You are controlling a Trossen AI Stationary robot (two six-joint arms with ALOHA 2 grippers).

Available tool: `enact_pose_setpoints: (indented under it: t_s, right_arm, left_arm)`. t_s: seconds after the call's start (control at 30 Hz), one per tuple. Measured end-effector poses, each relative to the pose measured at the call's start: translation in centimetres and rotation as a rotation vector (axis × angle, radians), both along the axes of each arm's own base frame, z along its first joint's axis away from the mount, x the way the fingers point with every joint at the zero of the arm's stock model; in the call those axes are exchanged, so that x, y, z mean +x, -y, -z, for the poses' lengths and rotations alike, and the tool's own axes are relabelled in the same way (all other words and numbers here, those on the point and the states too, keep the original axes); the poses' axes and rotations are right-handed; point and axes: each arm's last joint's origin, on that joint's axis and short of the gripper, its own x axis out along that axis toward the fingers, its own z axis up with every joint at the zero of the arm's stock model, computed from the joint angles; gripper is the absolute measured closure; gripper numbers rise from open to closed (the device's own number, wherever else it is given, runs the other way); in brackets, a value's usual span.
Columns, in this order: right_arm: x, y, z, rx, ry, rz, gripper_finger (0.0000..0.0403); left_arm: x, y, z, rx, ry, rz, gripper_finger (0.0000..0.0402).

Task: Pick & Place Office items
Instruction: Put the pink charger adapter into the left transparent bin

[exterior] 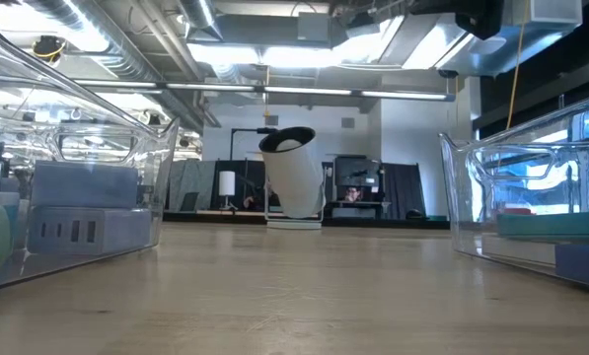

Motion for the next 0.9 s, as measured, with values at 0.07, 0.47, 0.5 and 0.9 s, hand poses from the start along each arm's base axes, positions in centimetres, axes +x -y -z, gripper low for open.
enact_pose_setpoints:
  t_s: [0.07, 0.47, 0.5, 0.9]
  right_arm:
    - [0.0, 0.0, 0.0, -0.001, 0.0, 0.0, 0.0133]
    - [0.0, 0.0, 0.0, 0.001, -0.001, -0.004, 0.0133]
    - [0.0, 0.0, 0.0, 0.001, -0.001, -0.004, 0.0133]
    - [0.0, 0.0, 0.0, 0.001, -0.001, -0.004, 0.0133]
  left_arm:
    - [-0.1, 0.1, 0.1, -0.02, 0.001, 0.005, 0.0194]
    - [-3.7, -0.2, 2.1, -0.386, -0.267, 0.138, 0.0194]
    - [-4.0, -0.3, 2.5, -0.438, -0.317, 0.155, 0.0194]
    - [-7.2, 2.8, 7.2, -0.683, -0.814, 0.132, 0.0194]
